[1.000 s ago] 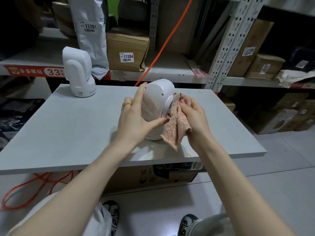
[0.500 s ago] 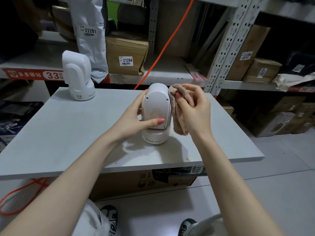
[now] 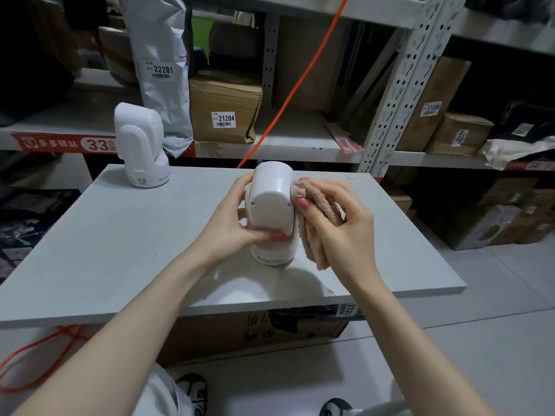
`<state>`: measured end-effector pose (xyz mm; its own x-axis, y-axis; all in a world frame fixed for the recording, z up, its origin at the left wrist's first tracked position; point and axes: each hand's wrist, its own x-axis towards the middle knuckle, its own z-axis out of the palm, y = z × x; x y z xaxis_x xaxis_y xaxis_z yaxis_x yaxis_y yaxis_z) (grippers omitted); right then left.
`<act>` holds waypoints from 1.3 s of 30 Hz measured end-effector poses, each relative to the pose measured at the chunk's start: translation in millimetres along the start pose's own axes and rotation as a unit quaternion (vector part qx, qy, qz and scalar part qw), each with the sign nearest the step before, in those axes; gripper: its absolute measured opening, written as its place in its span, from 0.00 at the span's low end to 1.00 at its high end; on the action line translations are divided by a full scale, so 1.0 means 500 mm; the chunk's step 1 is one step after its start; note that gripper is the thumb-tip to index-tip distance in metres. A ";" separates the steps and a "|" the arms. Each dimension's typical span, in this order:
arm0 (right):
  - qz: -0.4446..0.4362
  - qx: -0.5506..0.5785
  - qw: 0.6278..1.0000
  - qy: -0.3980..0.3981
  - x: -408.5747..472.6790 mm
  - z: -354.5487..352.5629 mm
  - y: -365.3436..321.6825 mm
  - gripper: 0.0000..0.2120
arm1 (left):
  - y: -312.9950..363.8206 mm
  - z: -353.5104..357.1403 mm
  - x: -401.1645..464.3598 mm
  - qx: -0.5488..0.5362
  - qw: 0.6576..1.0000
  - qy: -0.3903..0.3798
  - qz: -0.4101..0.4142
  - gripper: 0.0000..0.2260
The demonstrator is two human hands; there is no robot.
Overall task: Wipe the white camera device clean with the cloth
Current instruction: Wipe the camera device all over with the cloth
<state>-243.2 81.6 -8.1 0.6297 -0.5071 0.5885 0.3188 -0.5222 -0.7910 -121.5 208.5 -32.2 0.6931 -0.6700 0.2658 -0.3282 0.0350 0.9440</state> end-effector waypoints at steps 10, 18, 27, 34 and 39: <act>-0.061 -0.018 0.996 0.058 0.012 -0.006 -0.005 0.11 | -0.001 0.012 -0.009 0.040 0.998 -0.017 0.047 0.40; -0.127 -0.061 0.990 0.017 -0.020 -0.025 0.002 0.11 | -0.004 0.016 0.003 0.044 0.996 -0.018 0.071 0.40; -0.165 -0.134 0.976 0.037 -0.004 -0.052 0.005 0.12 | 0.001 0.036 -0.004 0.125 0.985 0.002 0.117 0.40; -0.192 -0.163 0.968 -0.009 -0.027 -0.063 0.010 0.12 | -0.009 0.033 0.002 0.175 0.976 0.035 0.123 0.40; -0.213 -0.200 0.955 0.047 -0.007 -0.084 -0.005 0.11 | 0.006 0.058 -0.016 0.267 0.941 0.033 0.206 0.33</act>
<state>-276.1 55.7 -1.1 0.4311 -0.2396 0.8699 0.2235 -0.9057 -0.3603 -146.5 192.3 -37.4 0.4687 -0.6329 0.6163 -0.8415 -0.1077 0.5294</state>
